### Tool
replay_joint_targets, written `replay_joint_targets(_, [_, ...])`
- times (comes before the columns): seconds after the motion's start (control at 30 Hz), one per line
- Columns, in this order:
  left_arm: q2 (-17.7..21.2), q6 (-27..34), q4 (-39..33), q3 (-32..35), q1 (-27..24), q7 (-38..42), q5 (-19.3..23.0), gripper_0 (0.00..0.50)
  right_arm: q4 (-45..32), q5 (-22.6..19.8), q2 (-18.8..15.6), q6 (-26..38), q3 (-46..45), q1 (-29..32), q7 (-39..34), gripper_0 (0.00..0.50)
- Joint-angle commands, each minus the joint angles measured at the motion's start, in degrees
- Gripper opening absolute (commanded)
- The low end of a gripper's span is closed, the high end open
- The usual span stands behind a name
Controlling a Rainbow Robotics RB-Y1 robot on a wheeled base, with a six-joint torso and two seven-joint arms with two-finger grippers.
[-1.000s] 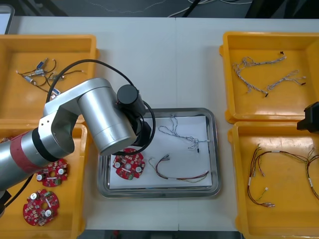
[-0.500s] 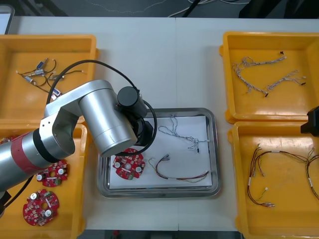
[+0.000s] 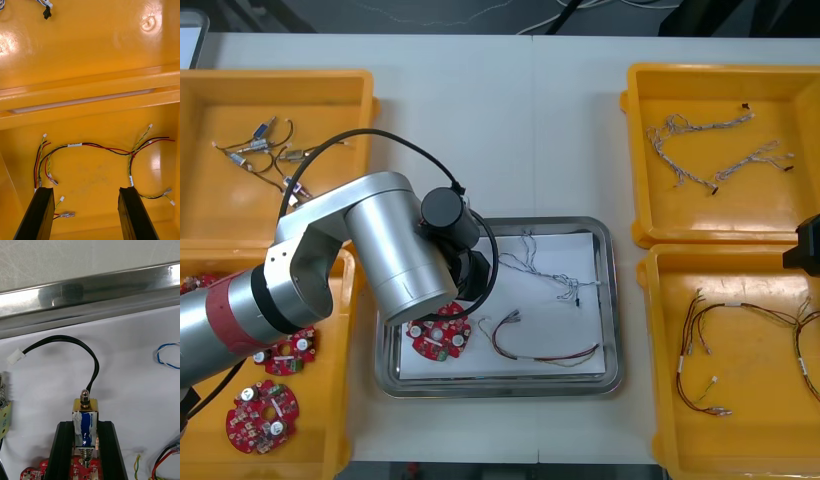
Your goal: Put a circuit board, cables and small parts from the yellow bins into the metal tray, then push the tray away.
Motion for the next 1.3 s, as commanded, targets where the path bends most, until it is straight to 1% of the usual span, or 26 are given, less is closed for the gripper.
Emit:
replay_joint_targets(0.03, [1.6,-1.0,-0.7,-0.7,0.1,3.3,-0.7,0.0,-1.7,-0.5,-1.9,0.2,-1.9,0.8,-0.1,0.493])
replay_joint_targets(0.27, [1.6,-1.1,-0.3,-0.7,0.2,3.1,-0.9,0.0,-1.7,0.0,-1.9,0.2,-1.9,0.8,-0.1,0.494])
replay_joint_targets(0.5, [1.6,-2.6,1.3,-1.0,0.3,2.7,-1.1,0.0,-1.8,0.0,-1.9,0.2,-1.9,0.8,0.0,0.495])
replay_joint_targets(0.9, [1.6,-2.6,1.5,-1.1,0.4,3.1,-1.2,0.002,-1.7,-0.5,-1.9,0.2,-1.9,0.8,0.1,0.493])
replay_joint_targets(1.0, [1.6,-2.7,1.5,-1.1,0.8,3.3,-1.4,0.104,-1.7,-1.0,-1.9,0.2,-1.9,0.8,0.1,0.496])
replay_joint_targets(1.03, [1.6,-2.6,1.5,-1.1,0.9,3.4,-1.4,0.164,-1.7,-1.1,-1.9,0.2,-1.8,0.8,0.1,0.496])
replay_joint_targets(1.07, [1.7,-2.6,1.4,-1.1,0.9,3.5,-1.4,0.196,-1.7,-1.2,-1.9,0.2,-1.8,0.8,0.0,0.494])
replay_joint_targets(1.1, [1.7,-2.7,1.4,-1.1,0.9,3.6,-1.4,0.31,-1.7,-1.2,-1.8,0.2,-1.9,0.8,0.2,0.493])
replay_joint_targets(1.13, [1.7,-2.7,1.4,-1.1,0.9,3.6,-1.4,0.31,-1.7,-1.2,-1.8,0.2,-1.9,0.8,0.2,0.493])
replay_joint_targets(1.17, [1.7,-2.6,1.4,-1.1,0.8,3.6,-1.4,0.423,-1.8,-1.4,-1.9,0.2,-1.9,0.8,0.3,0.494])
replay_joint_targets(1.23, [1.7,-2.7,1.4,-1.1,0.8,3.7,-1.5,0.5,-1.8,-1.7,-1.9,0.2,-1.9,0.8,0.3,0.493])
replay_joint_targets(1.3, [1.7,-2.7,1.3,-1.1,0.8,3.8,-1.5,0.5,-1.7,-1.9,-1.9,0.2,-1.8,0.8,0.3,0.495])
